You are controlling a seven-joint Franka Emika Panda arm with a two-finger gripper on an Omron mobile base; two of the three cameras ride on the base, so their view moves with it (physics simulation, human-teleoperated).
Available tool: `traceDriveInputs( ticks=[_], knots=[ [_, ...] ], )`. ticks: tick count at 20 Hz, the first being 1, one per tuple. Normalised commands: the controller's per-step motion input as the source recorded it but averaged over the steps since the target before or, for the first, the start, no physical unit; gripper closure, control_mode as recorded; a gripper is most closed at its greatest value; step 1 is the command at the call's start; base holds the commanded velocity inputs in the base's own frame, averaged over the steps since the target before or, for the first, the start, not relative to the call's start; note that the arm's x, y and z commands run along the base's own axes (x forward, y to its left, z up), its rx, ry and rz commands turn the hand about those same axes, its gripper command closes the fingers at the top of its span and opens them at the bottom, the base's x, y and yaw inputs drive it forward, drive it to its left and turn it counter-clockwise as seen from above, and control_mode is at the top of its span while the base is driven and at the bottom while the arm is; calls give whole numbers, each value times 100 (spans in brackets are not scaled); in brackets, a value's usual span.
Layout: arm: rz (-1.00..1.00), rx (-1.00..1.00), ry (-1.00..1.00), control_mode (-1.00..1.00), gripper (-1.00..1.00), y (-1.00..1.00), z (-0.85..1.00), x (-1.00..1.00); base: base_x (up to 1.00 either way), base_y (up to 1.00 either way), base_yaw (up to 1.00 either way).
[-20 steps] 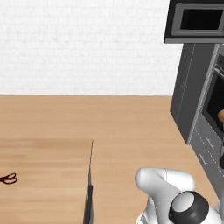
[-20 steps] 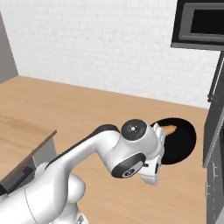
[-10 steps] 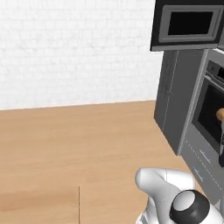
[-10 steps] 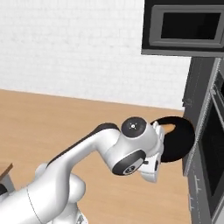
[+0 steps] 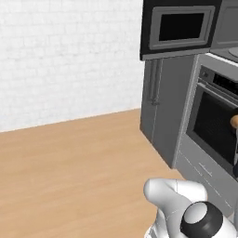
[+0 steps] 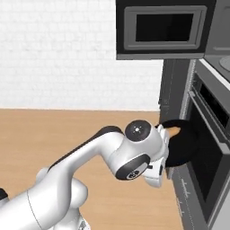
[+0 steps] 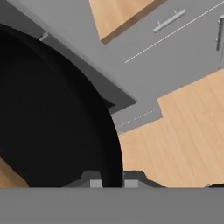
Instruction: Pick the squash from the sink and place it in the bowl. Then pick the bowl and place it in the microwave. Then close the microwave door and press the start button.
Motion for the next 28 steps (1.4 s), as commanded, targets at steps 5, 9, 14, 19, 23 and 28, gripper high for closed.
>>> traceDriveInputs(
  ticks=[5,9,14,19,23,28],
  knots=[
    [0,0,0,100,100,0,0,0,72,31,-37],
    [0,0,0,100,100,0,0,0,91,19,-35],
    [0,0,0,100,100,0,0,0,72,37,-43],
    [0,0,0,100,100,0,0,0,52,24,-51],
    [0,0,0,100,100,0,0,0,38,12,-53],
    [0,0,0,100,100,0,0,0,13,1,-52]
  ],
)
